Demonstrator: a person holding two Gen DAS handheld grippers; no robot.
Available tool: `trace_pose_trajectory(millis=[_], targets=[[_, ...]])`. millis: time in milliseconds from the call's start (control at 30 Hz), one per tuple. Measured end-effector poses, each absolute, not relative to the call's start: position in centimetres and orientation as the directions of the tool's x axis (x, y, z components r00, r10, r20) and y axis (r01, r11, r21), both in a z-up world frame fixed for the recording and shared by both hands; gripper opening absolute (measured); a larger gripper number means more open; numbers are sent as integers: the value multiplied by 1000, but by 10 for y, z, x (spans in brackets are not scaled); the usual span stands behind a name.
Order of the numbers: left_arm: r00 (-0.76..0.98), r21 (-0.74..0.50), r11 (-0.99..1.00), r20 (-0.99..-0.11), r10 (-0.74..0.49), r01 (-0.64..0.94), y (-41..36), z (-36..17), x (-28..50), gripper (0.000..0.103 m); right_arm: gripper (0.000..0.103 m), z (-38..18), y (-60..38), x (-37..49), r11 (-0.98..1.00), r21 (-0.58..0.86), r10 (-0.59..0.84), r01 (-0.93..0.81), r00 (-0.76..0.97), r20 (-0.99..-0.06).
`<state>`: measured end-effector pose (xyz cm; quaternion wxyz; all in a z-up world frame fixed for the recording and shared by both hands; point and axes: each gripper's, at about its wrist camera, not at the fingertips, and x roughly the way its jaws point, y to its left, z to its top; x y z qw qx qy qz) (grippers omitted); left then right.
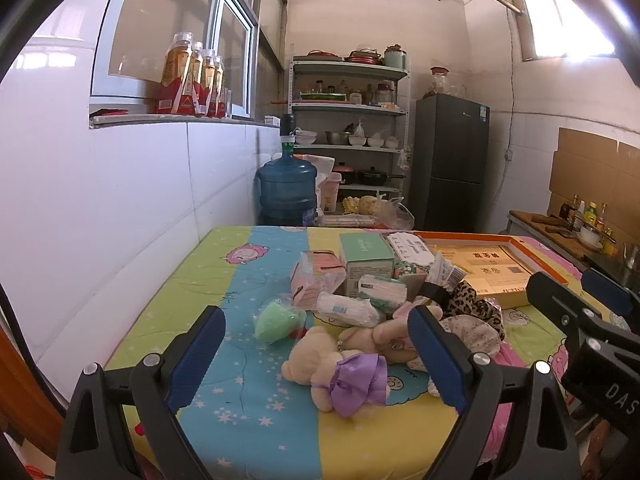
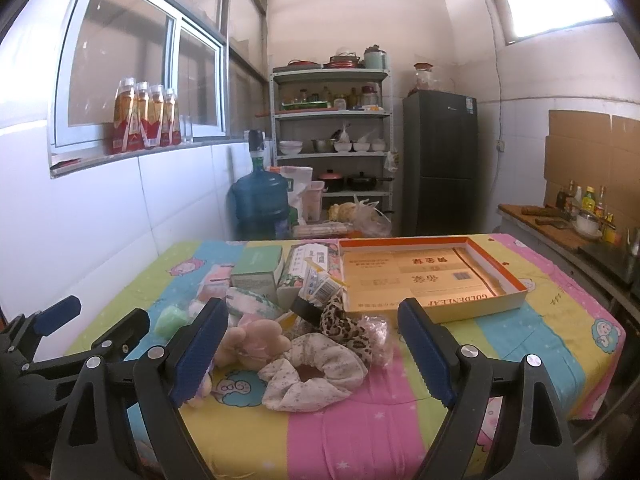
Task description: Organize soft objects
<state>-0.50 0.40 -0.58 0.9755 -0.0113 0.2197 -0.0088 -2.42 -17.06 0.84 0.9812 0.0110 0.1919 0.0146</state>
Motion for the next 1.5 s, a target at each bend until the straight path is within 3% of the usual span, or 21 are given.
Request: trace_pose_trajectory(millis=[1500], targets=[[899, -42, 999, -438, -23, 5, 8, -14, 3, 93, 87, 11, -168, -25, 998, 39, 57, -45, 925, -374]])
